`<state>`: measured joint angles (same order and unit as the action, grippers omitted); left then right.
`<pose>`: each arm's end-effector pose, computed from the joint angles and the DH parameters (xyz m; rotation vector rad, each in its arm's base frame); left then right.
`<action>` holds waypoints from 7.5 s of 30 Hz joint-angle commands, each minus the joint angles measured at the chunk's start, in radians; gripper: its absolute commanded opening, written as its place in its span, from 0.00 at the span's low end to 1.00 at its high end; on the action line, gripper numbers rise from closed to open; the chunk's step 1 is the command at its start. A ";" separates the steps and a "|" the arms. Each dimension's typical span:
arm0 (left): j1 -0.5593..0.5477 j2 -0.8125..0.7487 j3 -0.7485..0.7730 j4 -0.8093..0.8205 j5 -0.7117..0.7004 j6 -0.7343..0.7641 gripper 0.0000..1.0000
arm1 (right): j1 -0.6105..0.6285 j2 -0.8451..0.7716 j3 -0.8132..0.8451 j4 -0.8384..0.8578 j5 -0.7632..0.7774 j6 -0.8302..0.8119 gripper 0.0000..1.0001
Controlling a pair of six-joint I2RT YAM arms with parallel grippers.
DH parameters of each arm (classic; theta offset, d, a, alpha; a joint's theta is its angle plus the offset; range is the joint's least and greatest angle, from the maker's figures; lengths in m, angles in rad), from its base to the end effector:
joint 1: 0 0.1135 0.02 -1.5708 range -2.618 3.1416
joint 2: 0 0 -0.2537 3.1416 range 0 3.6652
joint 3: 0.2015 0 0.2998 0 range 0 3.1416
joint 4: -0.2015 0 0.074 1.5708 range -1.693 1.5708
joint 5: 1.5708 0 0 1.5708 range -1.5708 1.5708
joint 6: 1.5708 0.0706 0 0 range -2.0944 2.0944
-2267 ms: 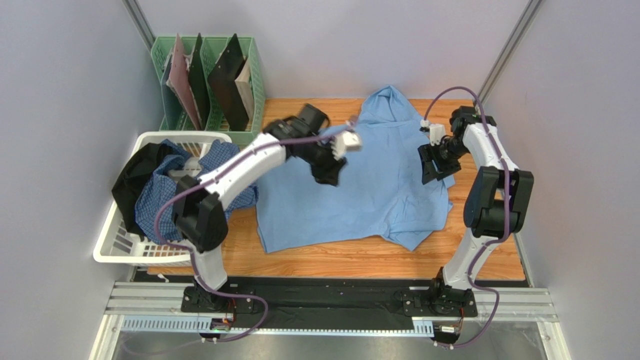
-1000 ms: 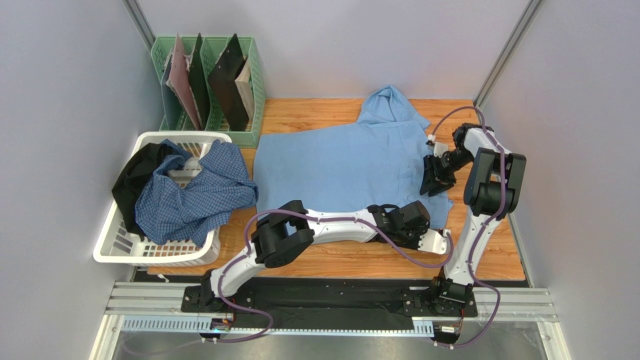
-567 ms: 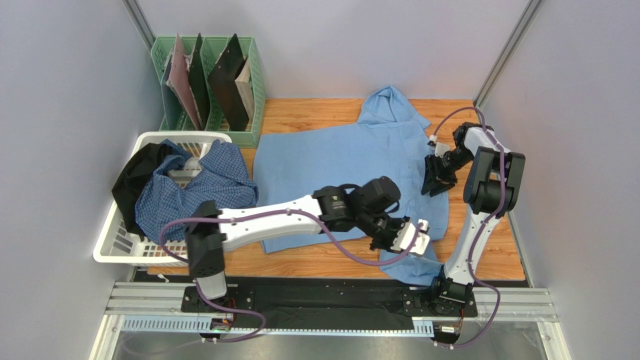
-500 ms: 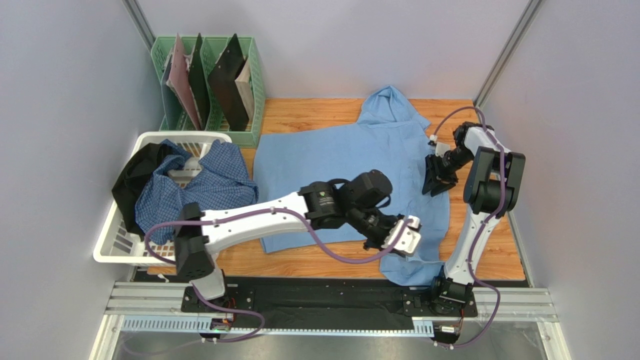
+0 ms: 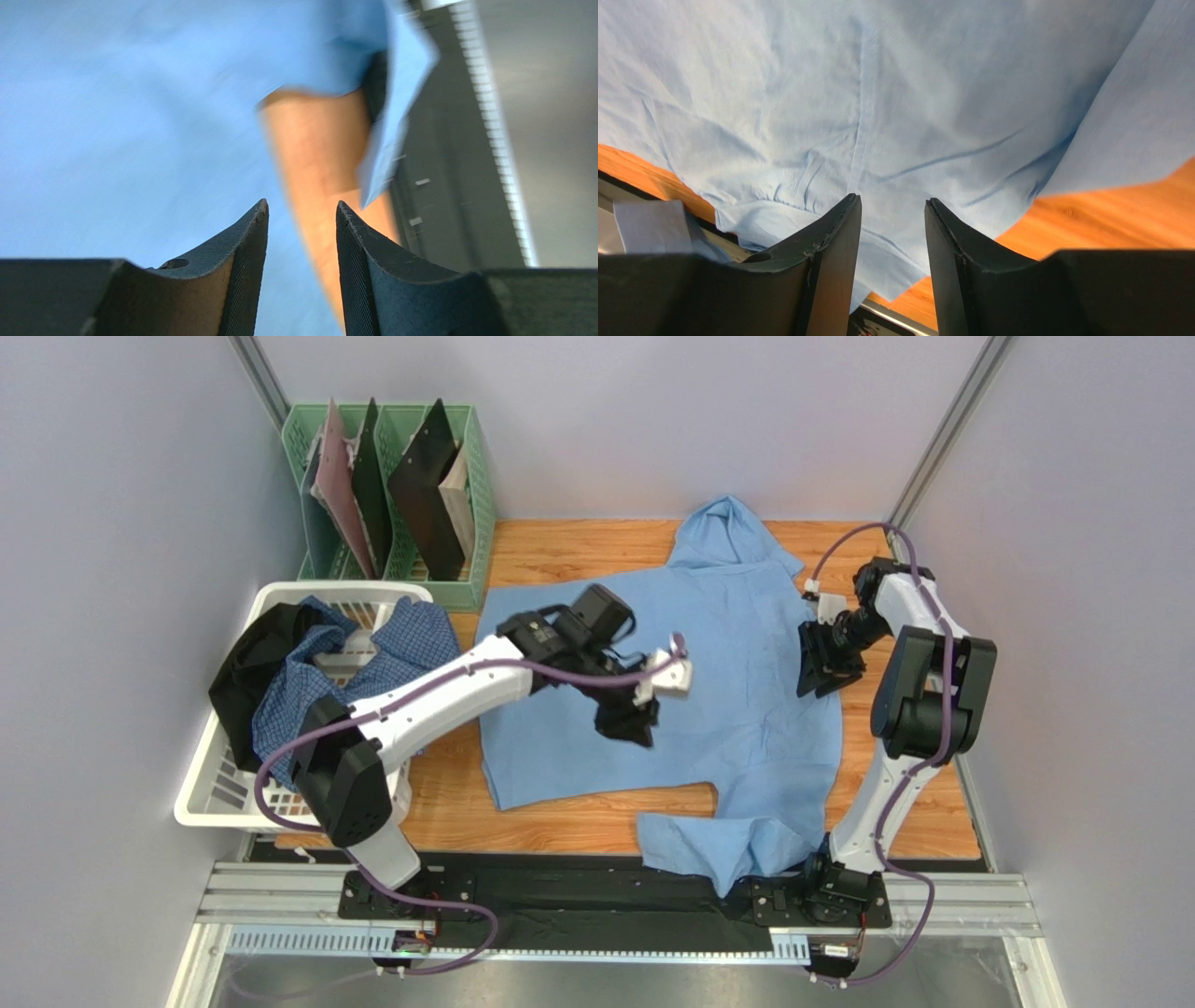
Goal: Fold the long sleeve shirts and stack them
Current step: Flatten the shirt out, then fold the shirt
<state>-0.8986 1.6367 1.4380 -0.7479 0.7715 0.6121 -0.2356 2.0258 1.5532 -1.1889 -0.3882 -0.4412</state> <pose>0.2164 -0.3509 0.2664 1.8940 1.5478 -1.0865 0.4027 -0.0692 0.1223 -0.2847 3.0238 0.6089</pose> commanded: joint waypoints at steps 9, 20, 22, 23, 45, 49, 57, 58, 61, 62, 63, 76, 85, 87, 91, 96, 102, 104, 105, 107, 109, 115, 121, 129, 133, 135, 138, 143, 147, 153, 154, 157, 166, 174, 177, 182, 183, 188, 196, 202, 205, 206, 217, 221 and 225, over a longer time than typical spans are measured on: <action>0.371 0.204 0.022 -0.136 -0.405 -0.091 0.42 | 0.044 -0.156 -0.378 0.190 0.318 -0.200 0.45; 0.380 0.252 -0.067 -0.195 -0.439 -0.055 0.39 | 0.039 -0.377 -0.599 0.069 0.269 -0.344 0.48; 0.394 0.233 -0.047 -0.220 -0.364 -0.035 0.39 | 0.032 -0.410 -0.558 -0.003 0.221 -0.369 0.50; 0.417 0.210 -0.009 -0.223 -0.350 -0.034 0.40 | 0.027 -0.417 -0.529 -0.020 0.201 -0.376 0.52; 0.649 0.549 0.599 -0.323 -0.310 -0.166 0.63 | 0.007 0.068 0.239 0.113 -0.054 -0.034 0.59; 0.645 0.613 0.671 -0.367 -0.334 -0.158 0.60 | 0.009 0.088 0.206 0.123 -0.012 -0.040 0.58; 0.613 0.617 0.540 -0.384 -0.387 -0.129 0.56 | 0.009 0.087 0.007 0.183 0.101 -0.122 0.57; 0.606 0.595 0.485 -0.384 -0.390 -0.127 0.53 | 0.009 0.064 -0.016 0.184 0.103 -0.129 0.56; 0.587 0.542 0.345 -0.363 -0.393 -0.121 0.48 | 0.009 0.027 -0.088 0.184 0.103 -0.157 0.57; 0.583 0.528 0.311 -0.363 -0.394 -0.115 0.47 | 0.009 0.001 -0.122 0.173 0.097 -0.163 0.57; 0.573 0.499 0.242 -0.360 -0.399 -0.114 0.47 | 0.009 -0.013 -0.139 0.167 0.086 -0.171 0.57; 0.641 0.475 0.519 -0.424 -0.307 -0.115 0.60 | -0.041 -0.052 0.145 0.061 -0.161 -0.084 0.60; 0.675 0.664 0.806 -0.371 -0.386 -0.178 0.62 | -0.022 0.192 0.421 0.331 -0.069 0.234 0.59; 0.679 0.675 0.802 -0.341 -0.405 -0.207 0.63 | -0.004 0.217 0.435 0.374 -0.032 0.254 0.58; 0.681 0.713 0.826 -0.305 -0.428 -0.229 0.64 | 0.033 0.300 0.495 0.425 0.037 0.279 0.58; 0.681 0.761 0.866 -0.300 -0.465 -0.244 0.63 | 0.067 0.369 0.554 0.468 0.150 0.285 0.59; 0.681 0.804 0.901 -0.314 -0.451 -0.213 0.64 | 0.078 0.422 0.633 0.454 0.180 0.286 0.67; 0.681 0.824 0.926 -0.318 -0.445 -0.209 0.65 | 0.088 0.447 0.672 0.419 0.169 0.271 0.65; 0.679 0.833 0.938 -0.329 -0.445 -0.206 0.65 | 0.088 0.456 0.683 0.405 0.163 0.260 0.64; 0.679 0.854 0.963 -0.340 -0.436 -0.201 0.66 | 0.097 0.475 0.709 0.364 0.147 0.251 0.63; 0.681 0.864 0.970 -0.349 -0.434 -0.193 0.67 | 0.102 0.484 0.717 0.338 0.130 0.246 0.61; 0.682 0.874 0.967 -0.361 -0.428 -0.161 0.66 | 0.117 0.517 0.749 0.266 0.147 0.216 0.56; 0.687 0.867 0.964 -0.358 -0.429 -0.161 0.66 | 0.156 0.550 0.766 0.215 0.224 0.183 0.45; 0.721 0.871 0.972 -0.347 -0.310 -0.140 0.60 | 0.163 0.547 0.774 0.230 0.259 0.173 0.12; 0.730 0.887 0.998 -0.347 -0.294 -0.130 0.55 | 0.163 0.544 0.775 0.239 0.265 0.171 0.00; 0.730 0.894 1.007 -0.361 -0.276 -0.120 0.53 | 0.163 0.538 0.772 0.245 0.273 0.168 0.00; 0.730 0.907 1.009 -0.363 -0.278 -0.114 0.53 | 0.163 0.533 0.763 0.255 0.276 0.160 0.00; 0.728 0.925 1.024 -0.338 -0.322 -0.120 0.53 | 0.162 0.531 0.759 0.258 0.278 0.150 0.00; 0.710 0.942 1.029 -0.346 -0.399 -0.072 0.51 | 0.162 0.528 0.755 0.259 0.278 0.145 0.00; 0.685 0.942 1.004 -0.337 -0.443 -0.025 0.32 | 0.163 0.519 0.757 0.261 0.270 0.141 0.00; 0.685 0.939 1.006 -0.332 -0.448 -0.028 0.28 | 0.163 0.513 0.760 0.264 0.269 0.137 0.00; 0.685 0.921 1.006 -0.317 -0.431 -0.022 0.18 | 0.162 0.489 0.760 0.276 0.265 0.131 0.00; 0.687 0.856 0.983 -0.298 -0.405 0.050 0.52 | 0.163 0.459 0.765 0.295 0.261 0.113 0.00; 0.684 0.902 1.028 -0.352 -0.336 0.175 0.53 | 0.162 0.461 0.748 0.295 0.261 0.105 0.00; 0.681 0.937 1.061 -0.384 -0.339 0.218 0.52 | 0.163 0.462 0.749 0.295 0.262 0.104 0.00; 0.681 0.977 1.078 -0.413 -0.359 0.255 0.49 | 0.163 0.458 0.748 0.296 0.265 0.093 0.00; 0.681 0.992 1.081 -0.415 -0.366 0.255 0.45 | 0.162 0.456 0.745 0.296 0.265 0.093 0.00; 0.670 1.025 1.112 -0.429 -0.370 0.248 0.43 | 0.163 0.450 0.746 0.290 0.256 0.087 0.00; 0.659 0.990 1.079 -0.433 -0.374 0.262 0.01 | 0.163 0.430 0.775 0.290 0.249 0.081 0.00; 0.675 0.867 0.975 -0.288 -0.377 0.197 0.00 | 0.163 0.390 0.791 0.290 0.224 0.091 0.00; 0.685 0.816 0.952 -0.254 -0.362 0.186 0.00 | 0.162 0.355 0.779 0.291 0.222 0.085 0.00; 0.687 0.801 0.952 -0.254 -0.357 0.186 0.00 | 0.160 0.344 0.775 0.293 0.219 0.081 0.00; 0.695 0.641 0.788 -0.274 -0.308 0.258 0.00 | 0.150 0.177 0.615 0.284 0.164 0.061 0.00; 0.696 0.565 0.685 -0.281 -0.291 0.305 0.00 | 0.142 0.090 0.501 0.275 0.140 0.041 0.00; 0.696 0.479 0.569 -0.280 -0.284 0.356 0.00 | 0.131 0.006 0.400 0.241 0.100 0.022 0.00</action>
<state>-0.2089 2.2322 2.0800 -1.0195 0.4397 0.8803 -0.0910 2.1517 2.0277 -0.9268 -0.2344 -0.3775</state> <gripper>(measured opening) 0.003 0.004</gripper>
